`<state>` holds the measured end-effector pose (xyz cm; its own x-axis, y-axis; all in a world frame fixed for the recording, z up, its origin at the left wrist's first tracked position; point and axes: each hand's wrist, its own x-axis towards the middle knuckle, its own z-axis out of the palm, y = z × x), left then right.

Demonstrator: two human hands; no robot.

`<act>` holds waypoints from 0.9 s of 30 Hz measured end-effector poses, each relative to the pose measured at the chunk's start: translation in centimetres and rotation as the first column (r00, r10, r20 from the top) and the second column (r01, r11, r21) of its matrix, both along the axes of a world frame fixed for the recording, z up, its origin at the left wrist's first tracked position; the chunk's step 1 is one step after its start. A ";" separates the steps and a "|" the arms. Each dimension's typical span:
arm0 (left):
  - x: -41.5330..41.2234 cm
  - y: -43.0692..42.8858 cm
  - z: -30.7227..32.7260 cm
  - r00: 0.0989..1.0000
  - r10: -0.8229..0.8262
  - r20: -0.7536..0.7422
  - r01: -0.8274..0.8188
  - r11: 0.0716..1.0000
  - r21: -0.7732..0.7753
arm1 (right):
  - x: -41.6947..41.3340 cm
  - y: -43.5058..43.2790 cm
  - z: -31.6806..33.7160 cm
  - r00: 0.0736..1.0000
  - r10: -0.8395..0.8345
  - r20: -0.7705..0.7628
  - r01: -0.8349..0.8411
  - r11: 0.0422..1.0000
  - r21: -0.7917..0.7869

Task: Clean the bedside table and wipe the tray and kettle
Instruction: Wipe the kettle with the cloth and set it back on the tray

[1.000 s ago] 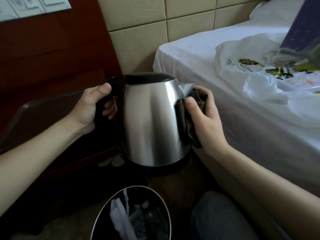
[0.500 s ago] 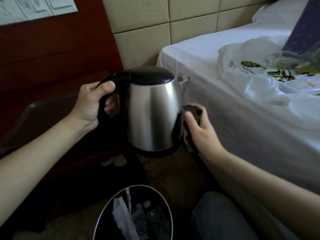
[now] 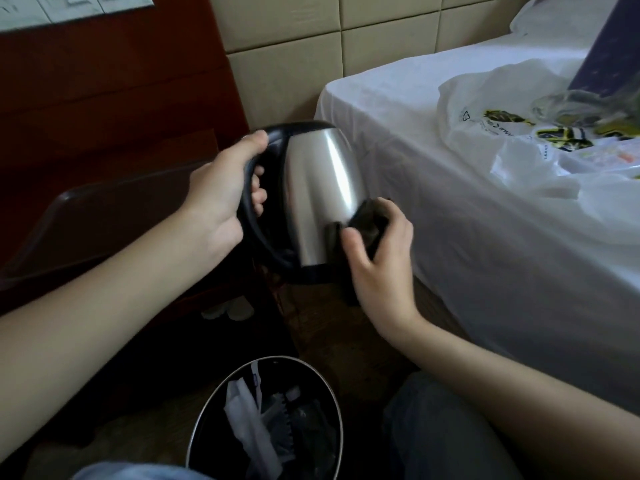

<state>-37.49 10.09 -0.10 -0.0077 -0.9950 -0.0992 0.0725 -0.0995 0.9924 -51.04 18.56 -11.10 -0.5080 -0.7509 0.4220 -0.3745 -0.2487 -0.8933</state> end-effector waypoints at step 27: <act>4.7 -3.0 4.5 0.642 -0.345 0.684 0.627 0.750 -0.211 | -6.0 -0.4 2.1 0.446 0.373 0.813 -0.665 0.746 0.022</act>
